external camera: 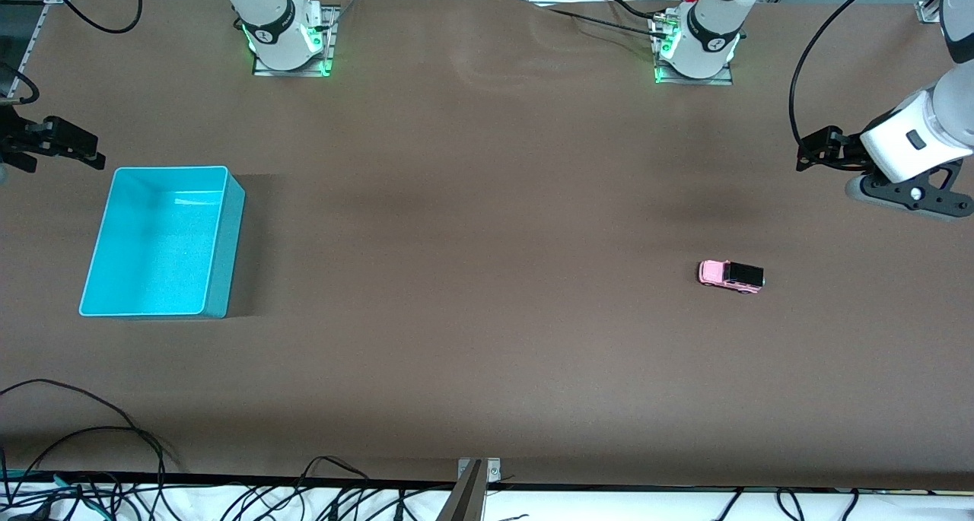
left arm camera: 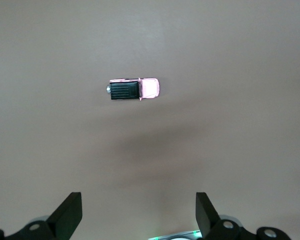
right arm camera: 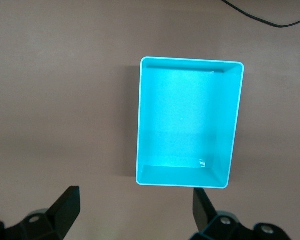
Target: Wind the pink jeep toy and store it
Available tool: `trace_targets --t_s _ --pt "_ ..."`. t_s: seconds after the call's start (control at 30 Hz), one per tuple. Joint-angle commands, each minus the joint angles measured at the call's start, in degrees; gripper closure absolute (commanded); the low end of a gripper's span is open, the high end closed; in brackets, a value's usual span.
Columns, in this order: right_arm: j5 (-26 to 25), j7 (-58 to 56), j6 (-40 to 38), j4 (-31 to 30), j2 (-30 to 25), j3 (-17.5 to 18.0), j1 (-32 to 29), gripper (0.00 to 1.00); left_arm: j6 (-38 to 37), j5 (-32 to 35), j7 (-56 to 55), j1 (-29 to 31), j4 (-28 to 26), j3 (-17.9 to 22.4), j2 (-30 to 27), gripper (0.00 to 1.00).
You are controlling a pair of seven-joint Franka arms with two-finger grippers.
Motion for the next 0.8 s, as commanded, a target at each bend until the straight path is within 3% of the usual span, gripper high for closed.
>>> trace_targets --t_s 0.0,0.5,0.77 --pt "-0.4 0.8 -0.4 1.4 0.5 0.0 0.2 0.00 -0.5 -0.5 8.8 0.5 1.7 0.0 2.8 0.00" --pt "-0.4 0.9 -0.4 1.4 0.5 0.0 0.2 0.00 4.4 -0.3 32.8 1.3 1.5 0.2 9.6 0.00" --pt "-0.3 0.9 -0.4 1.5 0.4 0.4 0.3 0.00 11.0 -0.4 48.0 2.8 0.7 0.2 14.3 0.00"
